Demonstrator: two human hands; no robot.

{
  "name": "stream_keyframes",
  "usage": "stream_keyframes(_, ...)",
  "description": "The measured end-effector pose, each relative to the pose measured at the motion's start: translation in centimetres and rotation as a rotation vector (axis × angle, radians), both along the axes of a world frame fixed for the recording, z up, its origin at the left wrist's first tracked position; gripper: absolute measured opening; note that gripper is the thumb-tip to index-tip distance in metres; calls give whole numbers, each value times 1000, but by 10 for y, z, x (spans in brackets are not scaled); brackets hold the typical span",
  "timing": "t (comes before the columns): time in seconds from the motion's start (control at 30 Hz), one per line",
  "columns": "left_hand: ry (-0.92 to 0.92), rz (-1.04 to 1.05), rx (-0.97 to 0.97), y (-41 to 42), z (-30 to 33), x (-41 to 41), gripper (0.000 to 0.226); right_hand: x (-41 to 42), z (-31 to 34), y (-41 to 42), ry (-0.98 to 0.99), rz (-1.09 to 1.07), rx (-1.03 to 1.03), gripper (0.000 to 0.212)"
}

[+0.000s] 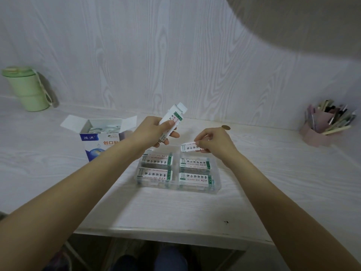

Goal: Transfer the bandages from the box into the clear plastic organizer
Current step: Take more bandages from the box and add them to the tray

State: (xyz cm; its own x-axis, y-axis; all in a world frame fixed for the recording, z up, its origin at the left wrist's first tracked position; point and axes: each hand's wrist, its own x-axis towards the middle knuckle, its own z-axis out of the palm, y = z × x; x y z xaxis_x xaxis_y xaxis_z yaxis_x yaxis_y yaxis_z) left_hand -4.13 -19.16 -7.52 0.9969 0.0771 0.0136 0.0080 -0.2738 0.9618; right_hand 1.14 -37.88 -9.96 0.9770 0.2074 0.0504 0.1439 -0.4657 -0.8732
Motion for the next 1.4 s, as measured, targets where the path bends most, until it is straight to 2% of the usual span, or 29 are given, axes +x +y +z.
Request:
stream_keyframes(0.13,-1,0,1,1,-2,-1,18,-7,2,-3,100,46,100,14)
stream_keyframes(0.37,-9,-14,16,-2,-1,-6,17,-17,0,-7,7,133,-213,14)
stream_keyframes(0.57,-16,-9,28,-5,3,-8,18,-20,1,-4,-54,165,-335,5)
stream_keyframes(0.83,-26,-12,25,-5,4,-13,17,-25,-3,-4,-100,200,-432,8)
stream_keyframes(0.93,-30,-19,24,-7,4,-15,18,-28,1,-4,-74,234,-433,19)
stream_keyframes(1.03,-33,-21,32,-7,5,-16,22,-30,4,0,-51,303,-534,37)
stream_keyframes(1.27,-35,-17,30,-5,4,-18,24,-30,5,7,-113,318,-603,20)
stream_keyframes(1.4,-31,-13,29,-2,4,-18,26,-29,3,5,-103,315,-592,24)
